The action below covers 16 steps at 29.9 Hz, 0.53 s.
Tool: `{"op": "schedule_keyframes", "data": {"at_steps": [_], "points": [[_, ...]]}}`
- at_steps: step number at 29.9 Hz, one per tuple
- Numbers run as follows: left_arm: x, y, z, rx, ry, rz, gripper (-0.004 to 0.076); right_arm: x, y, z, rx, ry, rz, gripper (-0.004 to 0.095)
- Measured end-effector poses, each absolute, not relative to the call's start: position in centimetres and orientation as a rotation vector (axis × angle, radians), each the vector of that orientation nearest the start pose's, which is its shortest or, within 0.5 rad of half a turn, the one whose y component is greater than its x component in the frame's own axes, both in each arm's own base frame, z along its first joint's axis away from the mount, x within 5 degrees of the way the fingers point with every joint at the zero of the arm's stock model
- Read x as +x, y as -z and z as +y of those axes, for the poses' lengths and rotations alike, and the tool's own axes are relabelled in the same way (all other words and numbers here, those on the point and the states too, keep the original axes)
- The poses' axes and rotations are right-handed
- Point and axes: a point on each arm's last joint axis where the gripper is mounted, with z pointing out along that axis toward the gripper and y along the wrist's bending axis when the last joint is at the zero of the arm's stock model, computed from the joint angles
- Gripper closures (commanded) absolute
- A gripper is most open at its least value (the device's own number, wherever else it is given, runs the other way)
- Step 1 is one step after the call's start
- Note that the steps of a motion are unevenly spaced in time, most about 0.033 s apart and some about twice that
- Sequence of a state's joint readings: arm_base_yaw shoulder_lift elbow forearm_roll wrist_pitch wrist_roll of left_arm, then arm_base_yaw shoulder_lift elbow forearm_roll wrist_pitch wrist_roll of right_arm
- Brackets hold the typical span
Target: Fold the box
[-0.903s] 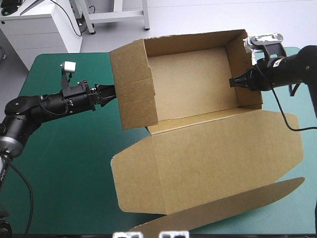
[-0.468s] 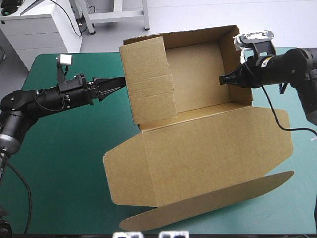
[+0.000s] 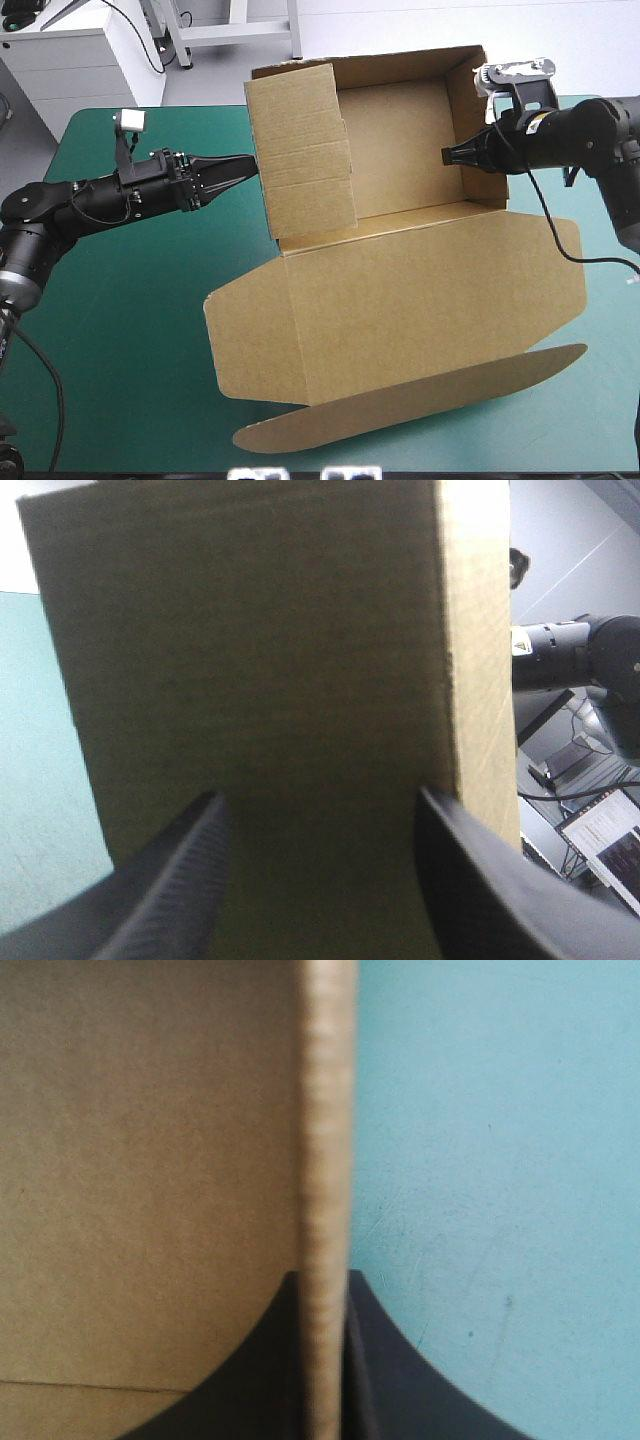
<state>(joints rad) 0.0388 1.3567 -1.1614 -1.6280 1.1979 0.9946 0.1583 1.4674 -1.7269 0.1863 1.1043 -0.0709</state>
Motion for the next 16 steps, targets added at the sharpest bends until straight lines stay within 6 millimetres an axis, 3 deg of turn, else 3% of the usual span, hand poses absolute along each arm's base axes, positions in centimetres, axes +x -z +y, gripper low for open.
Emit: {"op": "schedule_keyframes", "data": {"at_steps": [6,11,16], "points": [[26.5,-40.8,-7.6,0.408,1.427,1.689,0.0186,29.7,-45.3,6.4,-0.242,-0.286,2.303,0.0924],[26.1,-42.5,-8.7,0.494,1.419,1.655,0.0186,29.7,-45.3,6.5,-0.241,-0.294,2.299,0.0924],[26.1,-43.4,-9.6,0.544,1.312,1.759,0.0186,29.8,-45.3,6.4,-0.237,-0.284,2.300,0.0924]]}}
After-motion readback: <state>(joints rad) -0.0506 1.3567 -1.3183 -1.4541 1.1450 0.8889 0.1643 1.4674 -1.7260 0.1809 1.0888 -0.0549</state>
